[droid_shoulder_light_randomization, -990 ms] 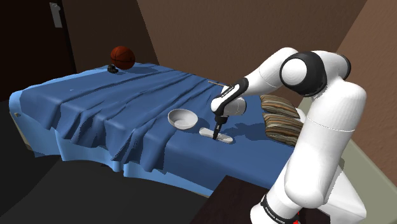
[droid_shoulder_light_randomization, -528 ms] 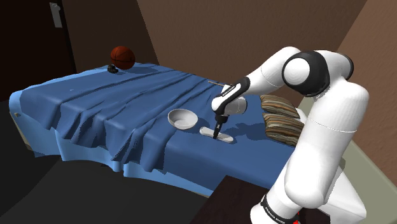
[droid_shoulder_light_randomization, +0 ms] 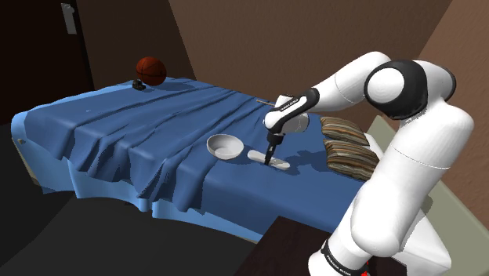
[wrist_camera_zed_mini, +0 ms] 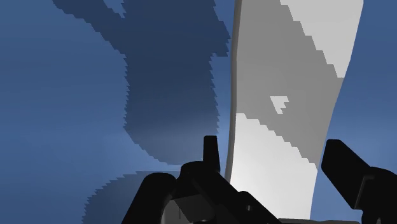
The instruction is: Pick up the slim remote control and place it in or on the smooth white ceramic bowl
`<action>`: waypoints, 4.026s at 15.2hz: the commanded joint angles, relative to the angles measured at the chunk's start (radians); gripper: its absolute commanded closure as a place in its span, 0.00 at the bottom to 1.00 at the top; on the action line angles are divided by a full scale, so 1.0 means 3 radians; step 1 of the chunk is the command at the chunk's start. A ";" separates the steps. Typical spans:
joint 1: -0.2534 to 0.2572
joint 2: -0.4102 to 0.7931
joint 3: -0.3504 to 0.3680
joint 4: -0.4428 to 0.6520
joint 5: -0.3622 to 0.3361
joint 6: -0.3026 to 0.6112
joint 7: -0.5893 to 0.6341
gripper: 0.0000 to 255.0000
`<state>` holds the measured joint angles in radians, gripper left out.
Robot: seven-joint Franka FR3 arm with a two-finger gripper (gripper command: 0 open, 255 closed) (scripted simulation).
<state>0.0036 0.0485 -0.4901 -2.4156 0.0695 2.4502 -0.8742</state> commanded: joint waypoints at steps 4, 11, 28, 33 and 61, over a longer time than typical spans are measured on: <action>0.0003 -0.0187 -0.0011 0.0071 -0.0147 -0.0233 0.0109 1.00; -0.0003 -0.0426 0.0002 0.0184 -0.0303 -0.0557 0.0228 1.00; 0.0250 0.0485 0.0291 0.1570 0.0150 -0.1111 0.0542 1.00; 0.0270 0.1024 0.0404 0.2327 0.0324 -0.1356 0.0667 1.00; 0.0235 0.1489 0.0506 0.2358 0.0498 -0.0945 0.0631 0.00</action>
<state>0.0741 0.4951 -0.3384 -1.7080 0.2189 2.1665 -0.6849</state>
